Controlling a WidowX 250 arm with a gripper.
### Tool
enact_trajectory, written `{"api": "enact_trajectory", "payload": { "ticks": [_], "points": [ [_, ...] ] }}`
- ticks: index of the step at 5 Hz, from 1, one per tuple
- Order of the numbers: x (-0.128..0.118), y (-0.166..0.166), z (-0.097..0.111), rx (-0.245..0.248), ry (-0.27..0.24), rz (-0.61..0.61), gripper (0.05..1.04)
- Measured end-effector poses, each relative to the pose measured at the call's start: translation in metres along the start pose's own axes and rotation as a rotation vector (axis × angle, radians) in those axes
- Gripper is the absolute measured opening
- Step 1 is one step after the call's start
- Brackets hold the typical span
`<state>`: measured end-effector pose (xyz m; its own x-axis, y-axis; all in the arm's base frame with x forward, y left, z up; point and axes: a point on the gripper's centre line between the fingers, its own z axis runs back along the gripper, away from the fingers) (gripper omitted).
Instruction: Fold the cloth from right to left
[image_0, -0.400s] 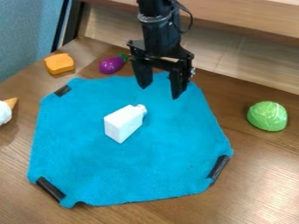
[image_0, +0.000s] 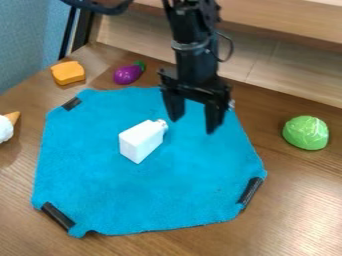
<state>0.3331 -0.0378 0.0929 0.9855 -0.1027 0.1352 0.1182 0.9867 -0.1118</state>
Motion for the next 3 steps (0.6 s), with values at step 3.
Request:
{"api": "enact_trajectory", "payload": {
  "ticks": [3],
  "points": [
    [-0.003, -0.065, -0.034, 0.028, 0.03, -0.025, 1.0]
  ]
}}
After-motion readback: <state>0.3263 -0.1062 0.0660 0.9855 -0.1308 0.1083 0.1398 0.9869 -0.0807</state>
